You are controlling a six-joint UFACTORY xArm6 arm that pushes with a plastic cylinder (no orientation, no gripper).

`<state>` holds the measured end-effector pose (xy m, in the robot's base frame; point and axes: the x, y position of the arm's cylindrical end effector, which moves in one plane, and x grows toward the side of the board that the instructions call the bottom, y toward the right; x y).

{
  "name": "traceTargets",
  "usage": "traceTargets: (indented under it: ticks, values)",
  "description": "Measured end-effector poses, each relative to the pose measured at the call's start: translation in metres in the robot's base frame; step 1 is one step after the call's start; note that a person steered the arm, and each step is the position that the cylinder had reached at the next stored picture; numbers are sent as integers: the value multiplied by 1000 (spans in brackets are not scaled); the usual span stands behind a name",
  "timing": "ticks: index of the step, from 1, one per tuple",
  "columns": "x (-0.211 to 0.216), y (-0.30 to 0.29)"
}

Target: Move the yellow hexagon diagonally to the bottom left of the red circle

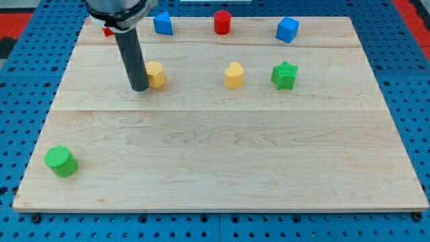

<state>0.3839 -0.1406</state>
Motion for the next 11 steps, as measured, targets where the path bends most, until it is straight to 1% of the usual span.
traceTargets:
  ticks: [1, 3, 4, 5, 7, 8, 9, 11]
  values:
    - [-20, 2]
    - [-29, -41]
    - [-52, -9]
    - [-53, 15]
    - [-49, 19]
    - [-74, 39]
    - [-75, 46]
    - [-56, 45]
